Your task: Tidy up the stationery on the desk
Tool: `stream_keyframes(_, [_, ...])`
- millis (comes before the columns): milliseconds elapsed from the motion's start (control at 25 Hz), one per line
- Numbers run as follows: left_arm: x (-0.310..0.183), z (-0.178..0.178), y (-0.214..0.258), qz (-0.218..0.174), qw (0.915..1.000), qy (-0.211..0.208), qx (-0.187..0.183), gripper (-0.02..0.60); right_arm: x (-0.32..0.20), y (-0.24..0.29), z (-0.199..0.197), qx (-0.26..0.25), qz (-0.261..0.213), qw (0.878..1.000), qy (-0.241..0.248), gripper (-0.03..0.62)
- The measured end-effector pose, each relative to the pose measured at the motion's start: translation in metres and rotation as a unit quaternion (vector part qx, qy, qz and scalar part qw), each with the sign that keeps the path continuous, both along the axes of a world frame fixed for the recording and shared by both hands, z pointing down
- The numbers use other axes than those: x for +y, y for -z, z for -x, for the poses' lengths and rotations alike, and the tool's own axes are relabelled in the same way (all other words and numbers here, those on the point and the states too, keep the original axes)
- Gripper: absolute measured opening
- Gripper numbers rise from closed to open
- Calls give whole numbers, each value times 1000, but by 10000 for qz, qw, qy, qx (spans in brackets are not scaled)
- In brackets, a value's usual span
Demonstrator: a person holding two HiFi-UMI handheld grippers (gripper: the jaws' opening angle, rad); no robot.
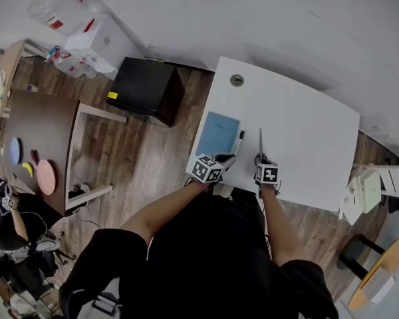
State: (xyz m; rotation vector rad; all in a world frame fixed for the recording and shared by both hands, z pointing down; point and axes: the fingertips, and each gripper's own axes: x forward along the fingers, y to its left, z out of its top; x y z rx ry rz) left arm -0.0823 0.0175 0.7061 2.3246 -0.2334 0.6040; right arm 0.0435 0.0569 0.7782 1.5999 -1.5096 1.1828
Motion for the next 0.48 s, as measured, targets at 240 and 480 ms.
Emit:
stream_keyframes(240, [7, 26, 0, -3, 9997, -229, 105, 19, 12, -3, 54, -23, -84, 9966, -821, 92])
stream_keyframes(480, [13, 40, 2, -35, 9993, -307, 205, 19, 12, -4, 66, -21, -211, 9891, -1455, 92])
